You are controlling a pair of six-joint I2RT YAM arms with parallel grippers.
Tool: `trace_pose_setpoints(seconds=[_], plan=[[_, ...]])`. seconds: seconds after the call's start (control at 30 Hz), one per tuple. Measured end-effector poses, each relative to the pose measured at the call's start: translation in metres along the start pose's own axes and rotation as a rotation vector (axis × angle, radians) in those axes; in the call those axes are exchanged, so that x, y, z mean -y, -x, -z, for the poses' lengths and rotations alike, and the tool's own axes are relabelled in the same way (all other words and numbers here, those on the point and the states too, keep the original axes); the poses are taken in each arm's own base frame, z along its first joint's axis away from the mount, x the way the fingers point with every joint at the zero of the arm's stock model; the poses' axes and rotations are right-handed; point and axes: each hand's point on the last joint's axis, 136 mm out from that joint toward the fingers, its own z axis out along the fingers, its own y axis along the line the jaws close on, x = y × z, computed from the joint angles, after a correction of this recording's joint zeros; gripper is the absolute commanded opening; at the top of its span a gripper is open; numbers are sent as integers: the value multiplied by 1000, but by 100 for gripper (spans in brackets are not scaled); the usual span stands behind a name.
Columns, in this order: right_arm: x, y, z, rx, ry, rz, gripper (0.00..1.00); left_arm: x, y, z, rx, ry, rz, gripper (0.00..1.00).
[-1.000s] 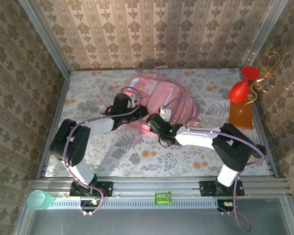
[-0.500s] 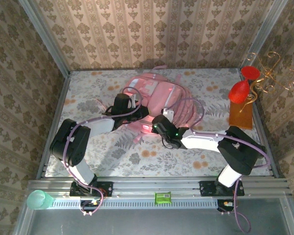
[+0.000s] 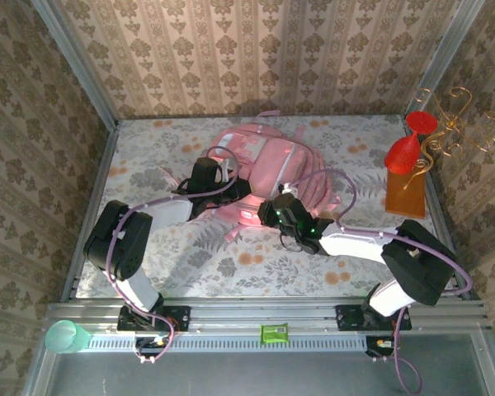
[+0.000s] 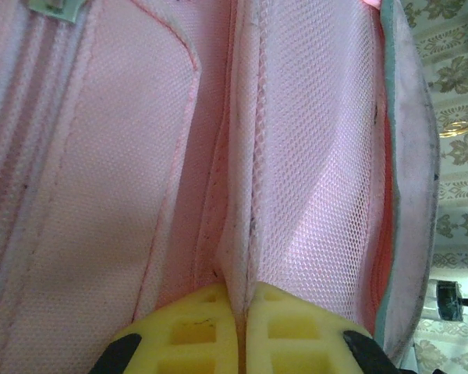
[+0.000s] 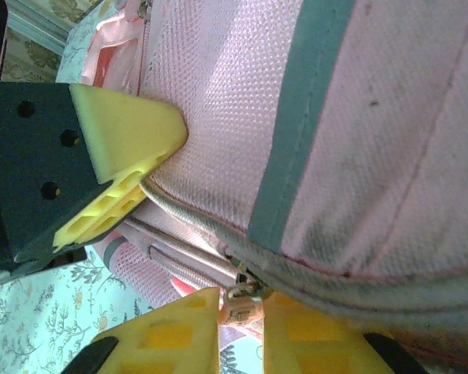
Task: Pack the student bag
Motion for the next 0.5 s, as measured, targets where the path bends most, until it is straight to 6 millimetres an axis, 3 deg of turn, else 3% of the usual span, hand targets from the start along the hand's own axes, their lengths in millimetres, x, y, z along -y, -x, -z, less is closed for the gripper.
trace_pose_setpoints(seconds=[0.2,0.37,0.5], plan=[[2,3,3,14,-7,-40,32,0,-1,0,-2,1,-3,0],[10,4,3,22,-55,-27,34,0,-1,0,-2,1,-3,0],[4,10,1,30,-63,-10,33,0,-1,0,-2,1,-3,0]])
